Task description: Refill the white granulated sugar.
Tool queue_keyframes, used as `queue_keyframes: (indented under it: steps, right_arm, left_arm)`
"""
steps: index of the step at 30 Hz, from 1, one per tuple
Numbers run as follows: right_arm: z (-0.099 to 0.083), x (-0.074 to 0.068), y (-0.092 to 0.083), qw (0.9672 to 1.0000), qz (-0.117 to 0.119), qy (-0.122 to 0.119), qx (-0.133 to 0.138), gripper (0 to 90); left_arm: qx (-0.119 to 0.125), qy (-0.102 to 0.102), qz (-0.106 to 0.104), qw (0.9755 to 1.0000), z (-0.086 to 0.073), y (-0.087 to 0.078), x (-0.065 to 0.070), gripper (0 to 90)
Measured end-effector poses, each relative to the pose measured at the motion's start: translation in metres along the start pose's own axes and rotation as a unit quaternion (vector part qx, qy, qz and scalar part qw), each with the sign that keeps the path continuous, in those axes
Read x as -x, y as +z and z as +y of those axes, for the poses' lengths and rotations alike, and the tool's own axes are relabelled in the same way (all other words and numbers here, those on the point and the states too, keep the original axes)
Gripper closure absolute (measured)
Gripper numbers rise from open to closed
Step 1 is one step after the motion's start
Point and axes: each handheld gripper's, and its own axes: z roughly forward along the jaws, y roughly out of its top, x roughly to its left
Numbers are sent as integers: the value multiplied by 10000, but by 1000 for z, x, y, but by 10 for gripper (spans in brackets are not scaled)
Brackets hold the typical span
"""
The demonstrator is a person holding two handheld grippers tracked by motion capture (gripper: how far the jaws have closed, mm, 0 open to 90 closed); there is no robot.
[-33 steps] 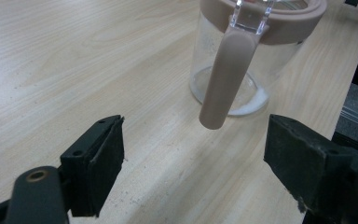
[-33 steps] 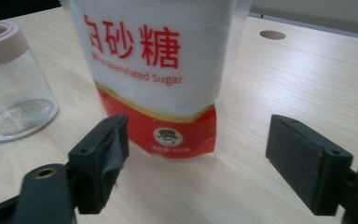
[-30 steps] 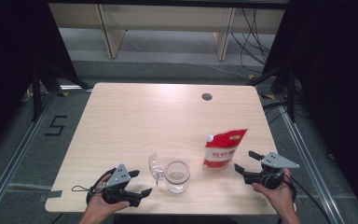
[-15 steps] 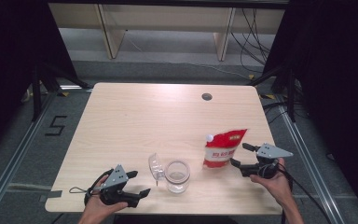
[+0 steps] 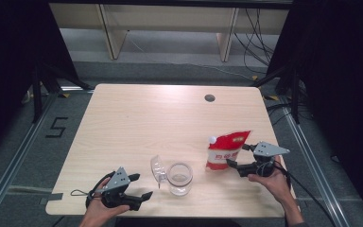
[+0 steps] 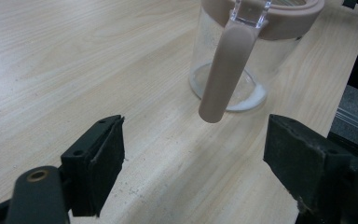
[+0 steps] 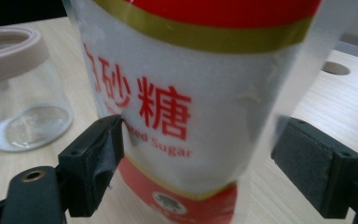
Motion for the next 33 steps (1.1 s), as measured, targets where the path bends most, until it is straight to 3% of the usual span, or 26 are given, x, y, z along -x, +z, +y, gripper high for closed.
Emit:
queue_keyframes:
  steps: [1, 2, 4, 5, 7, 9, 11, 13, 14, 16, 17, 19, 23, 24, 28, 29, 33]
  right_arm:
    - [0, 3, 2, 9998, 88, -131, 91, 198]
    - [0, 1, 2, 9999, 120, -3, 49, 209]
    - [-1, 0, 5, 9998, 190, -47, 64, 217]
    - [0, 0, 6, 9997, 85, -204, 57, 217]
    - [1, -1, 6, 9998, 113, -188, 2, 228]
    - [2, -1, 4, 9997, 27, -238, -8, 263]
    - [1, -4, 2, 9999, 89, -61, -39, 309]
    - [2, -5, 0, 9999, 9, -119, -25, 345]
    - [2, -9, -2, 9999, -24, 76, -77, 365]
    - [3, -12, -3, 9998, -145, -129, -63, 397]
    - [3, -15, -5, 9998, -149, 30, -142, 405]
    - [4, -17, -6, 9996, -237, -134, -116, 424]
    - [2, -28, -10, 9990, -416, 125, -91, 448]
    - [3, -27, -11, 9991, -417, 28, -89, 451]
    - [2, -32, -11, 9985, -543, 61, -57, 462]
    - [1, -40, -12, 9976, -604, 330, -103, 470]
    - [2, -45, -12, 9966, -806, 184, -59, 495]
  left_arm:
    - [1, -5, 1, 10000, 0, 0, 0, 200]
    - [-20, -2, -20, 10000, 0, 0, 0, 200]
    - [-31, 48, -18, 10000, 0, 0, -1, 200]
    - [-46, 41, -6, 10000, 0, -1, 0, 200]
    - [-125, 114, 8, 9999, 1, -1, -1, 200]
    - [-18, -17, -41, 10000, 0, 0, 1, 201]
    - [-10, -19, -40, 10000, 0, 0, 1, 201]
    - [-33, 14, -30, 10000, 0, -1, 0, 201]
    - [-43, 16, -26, 10000, 1, -1, 0, 202]
    - [-38, 8, -35, 10000, 1, 0, 1, 202]
    - [-16, 29, -44, 10000, 0, 0, 1, 202]
    - [-6, 28, -41, 10000, 1, 0, 1, 202]
    - [21, 47, -53, 10000, 1, 0, 1, 203]
    - [23, 42, -53, 10000, 1, 0, 1, 203]
    - [7, 54, -39, 10000, 1, 0, 1, 204]
    - [17, 48, -52, 10000, 1, 0, 1, 204]
    - [-2, 64, -58, 10000, 1, 0, 1, 205]
